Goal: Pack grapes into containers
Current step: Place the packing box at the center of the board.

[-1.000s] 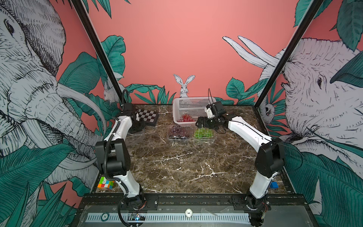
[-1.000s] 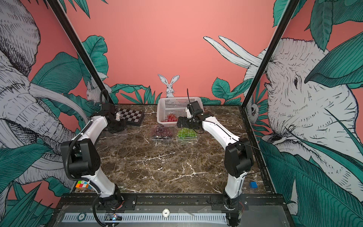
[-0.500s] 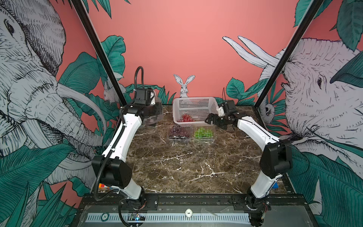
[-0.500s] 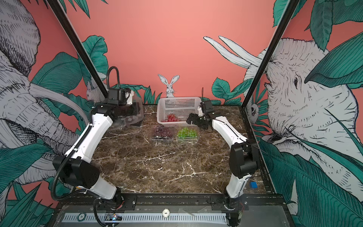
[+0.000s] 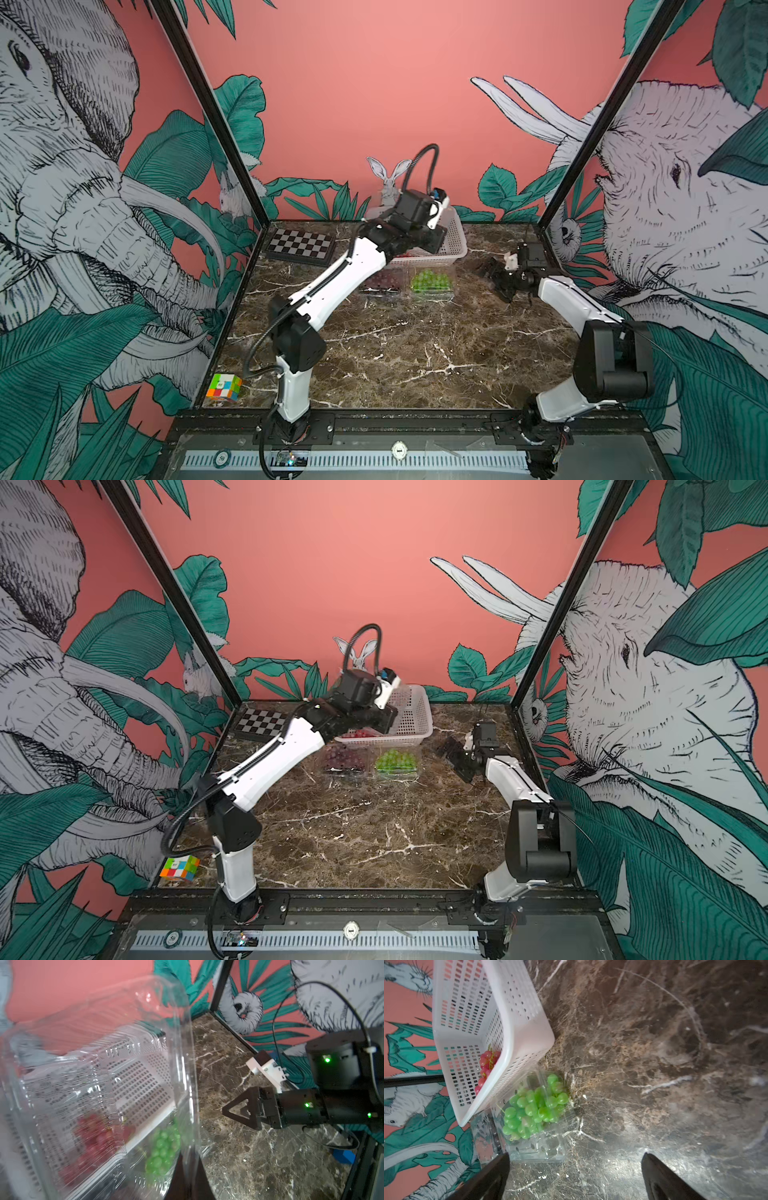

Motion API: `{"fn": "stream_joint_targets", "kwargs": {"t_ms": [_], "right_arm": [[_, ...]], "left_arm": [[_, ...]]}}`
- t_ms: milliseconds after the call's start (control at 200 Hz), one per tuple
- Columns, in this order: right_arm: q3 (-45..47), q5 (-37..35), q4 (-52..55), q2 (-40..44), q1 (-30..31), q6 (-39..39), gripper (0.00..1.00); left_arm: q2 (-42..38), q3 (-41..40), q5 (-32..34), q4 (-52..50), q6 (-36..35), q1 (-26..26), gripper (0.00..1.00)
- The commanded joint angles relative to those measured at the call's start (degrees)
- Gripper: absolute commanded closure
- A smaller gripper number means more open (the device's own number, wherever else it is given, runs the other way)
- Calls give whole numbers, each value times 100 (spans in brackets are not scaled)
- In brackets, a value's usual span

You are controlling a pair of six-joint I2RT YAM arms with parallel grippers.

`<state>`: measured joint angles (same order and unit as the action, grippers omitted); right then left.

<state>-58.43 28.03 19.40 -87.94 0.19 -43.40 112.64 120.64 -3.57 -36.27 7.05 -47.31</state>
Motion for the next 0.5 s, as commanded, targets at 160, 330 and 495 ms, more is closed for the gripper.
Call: {"fn": "stream_joint_targets", "kwargs": {"t_ms": [160, 330, 495], "right_arm": [[774, 294, -631, 546, -777, -332, 2], [1267, 207, -735, 821, -1292, -432, 2], [1571, -186, -850, 1273, -1461, -602, 2]], "left_arm": [[1363, 1584, 180, -421, -1369, -920, 97], [1855, 1695, -385, -92, -1488, -1058, 97], [2255, 1690, -439, 25, -1567, -1208, 97]]}}
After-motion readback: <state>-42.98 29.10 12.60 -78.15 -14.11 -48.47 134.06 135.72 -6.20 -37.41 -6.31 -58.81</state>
